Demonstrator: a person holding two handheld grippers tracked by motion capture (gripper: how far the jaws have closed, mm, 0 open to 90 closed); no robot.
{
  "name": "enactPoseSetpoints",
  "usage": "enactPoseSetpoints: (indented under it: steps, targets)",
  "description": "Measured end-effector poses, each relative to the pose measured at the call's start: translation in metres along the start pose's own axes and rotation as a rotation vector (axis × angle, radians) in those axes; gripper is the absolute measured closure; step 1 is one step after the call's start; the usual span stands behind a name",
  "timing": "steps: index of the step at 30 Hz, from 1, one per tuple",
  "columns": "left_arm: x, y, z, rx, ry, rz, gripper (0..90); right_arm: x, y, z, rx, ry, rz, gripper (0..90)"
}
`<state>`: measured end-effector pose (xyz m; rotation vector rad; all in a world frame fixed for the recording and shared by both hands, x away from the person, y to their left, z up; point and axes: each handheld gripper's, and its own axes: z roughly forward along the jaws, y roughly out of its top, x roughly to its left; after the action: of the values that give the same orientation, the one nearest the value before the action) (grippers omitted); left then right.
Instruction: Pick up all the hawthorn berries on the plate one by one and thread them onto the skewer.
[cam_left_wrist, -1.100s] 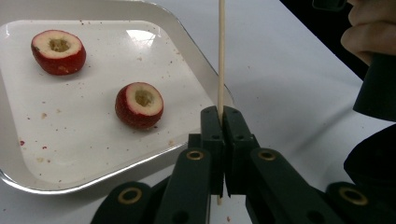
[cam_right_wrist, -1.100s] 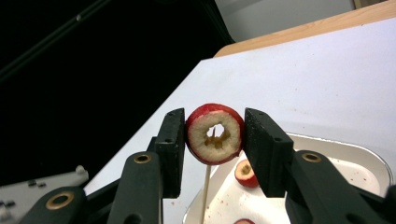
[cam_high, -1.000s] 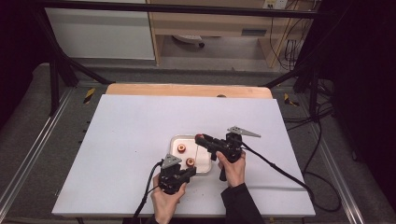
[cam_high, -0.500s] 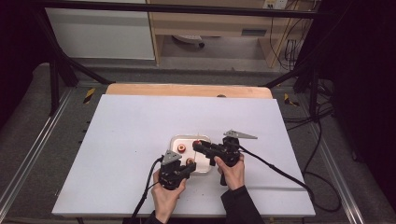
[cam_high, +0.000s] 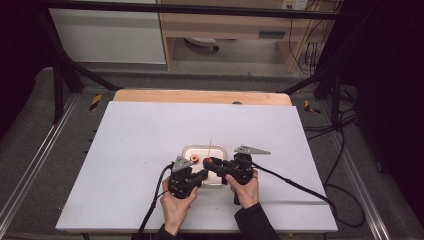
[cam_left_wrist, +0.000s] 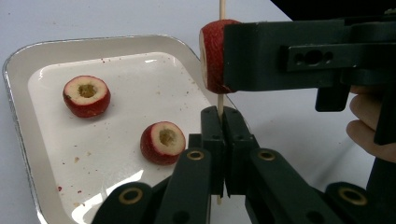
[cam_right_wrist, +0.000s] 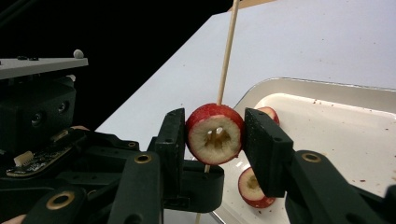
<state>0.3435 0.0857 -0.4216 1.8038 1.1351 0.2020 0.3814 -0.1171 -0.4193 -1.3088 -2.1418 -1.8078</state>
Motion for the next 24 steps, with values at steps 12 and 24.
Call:
enactPoseSetpoints:
  steps: [12, 24]
  targets:
    - [0.014, -0.008, -0.013, 0.024, 0.036, 0.065, 88.6, -0.003, 0.011, -0.01, 0.016, -0.084, -0.093, 27.4]
    - [0.025, -0.024, -0.039, 0.037, 0.052, 0.109, 88.5, -0.013, 0.022, -0.014, 0.194, -0.184, -0.227, 10.3]
